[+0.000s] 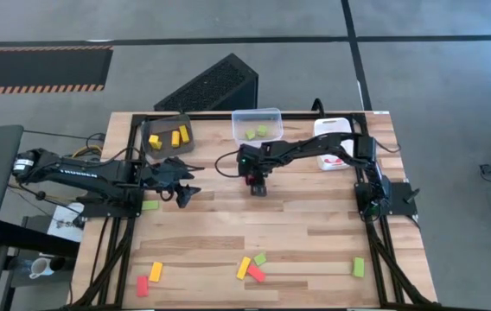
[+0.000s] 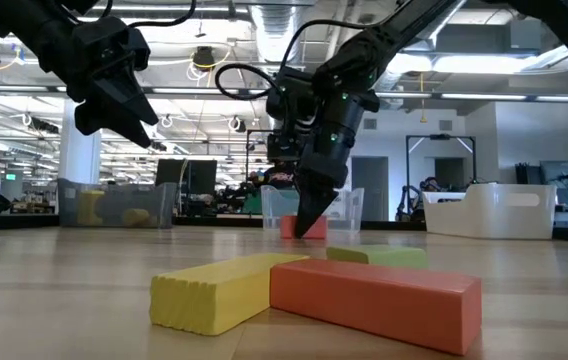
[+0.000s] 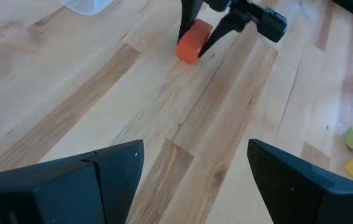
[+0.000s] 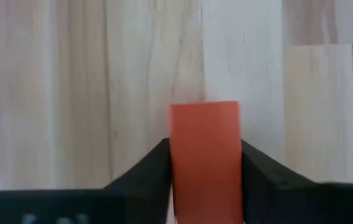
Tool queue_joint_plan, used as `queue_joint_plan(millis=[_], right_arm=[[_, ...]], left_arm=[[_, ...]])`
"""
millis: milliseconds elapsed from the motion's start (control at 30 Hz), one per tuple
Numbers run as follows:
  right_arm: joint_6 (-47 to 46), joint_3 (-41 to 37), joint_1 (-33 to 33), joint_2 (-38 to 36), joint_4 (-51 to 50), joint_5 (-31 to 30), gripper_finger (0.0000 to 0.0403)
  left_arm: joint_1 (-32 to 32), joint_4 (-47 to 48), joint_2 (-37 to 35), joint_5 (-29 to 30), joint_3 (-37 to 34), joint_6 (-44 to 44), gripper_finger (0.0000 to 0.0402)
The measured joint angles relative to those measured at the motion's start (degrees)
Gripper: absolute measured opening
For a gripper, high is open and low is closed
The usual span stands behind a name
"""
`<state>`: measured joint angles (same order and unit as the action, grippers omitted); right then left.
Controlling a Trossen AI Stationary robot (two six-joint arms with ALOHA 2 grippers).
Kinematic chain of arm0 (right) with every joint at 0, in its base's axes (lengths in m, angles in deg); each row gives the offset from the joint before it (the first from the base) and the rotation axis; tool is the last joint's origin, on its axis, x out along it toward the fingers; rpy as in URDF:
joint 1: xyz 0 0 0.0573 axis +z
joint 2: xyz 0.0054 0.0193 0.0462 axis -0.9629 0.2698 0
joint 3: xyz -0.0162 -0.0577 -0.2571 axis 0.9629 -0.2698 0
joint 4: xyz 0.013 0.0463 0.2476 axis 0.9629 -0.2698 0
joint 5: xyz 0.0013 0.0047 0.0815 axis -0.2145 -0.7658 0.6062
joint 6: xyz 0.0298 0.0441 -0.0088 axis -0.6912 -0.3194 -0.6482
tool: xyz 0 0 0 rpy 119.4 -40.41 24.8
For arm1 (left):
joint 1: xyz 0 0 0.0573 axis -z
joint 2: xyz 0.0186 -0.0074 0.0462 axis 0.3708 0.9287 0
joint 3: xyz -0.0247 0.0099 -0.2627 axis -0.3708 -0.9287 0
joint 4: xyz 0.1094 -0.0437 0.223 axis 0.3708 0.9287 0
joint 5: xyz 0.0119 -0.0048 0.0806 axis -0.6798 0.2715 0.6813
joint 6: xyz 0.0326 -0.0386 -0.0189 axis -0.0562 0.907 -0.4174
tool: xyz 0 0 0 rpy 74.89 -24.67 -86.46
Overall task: Sort & place blocks by color
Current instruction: Put the orange block into the white bin
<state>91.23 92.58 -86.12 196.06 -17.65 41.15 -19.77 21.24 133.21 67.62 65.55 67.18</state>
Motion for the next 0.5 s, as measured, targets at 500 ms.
queue_joint_plan(millis=[500], right_arm=[[-11.9, -8.2, -3.5, -22.9, -16.3, -2.5, 0.0127]], left_arm=[[0.0, 1.0, 0.0, 0.5, 0.0, -0.2, 0.0267]])
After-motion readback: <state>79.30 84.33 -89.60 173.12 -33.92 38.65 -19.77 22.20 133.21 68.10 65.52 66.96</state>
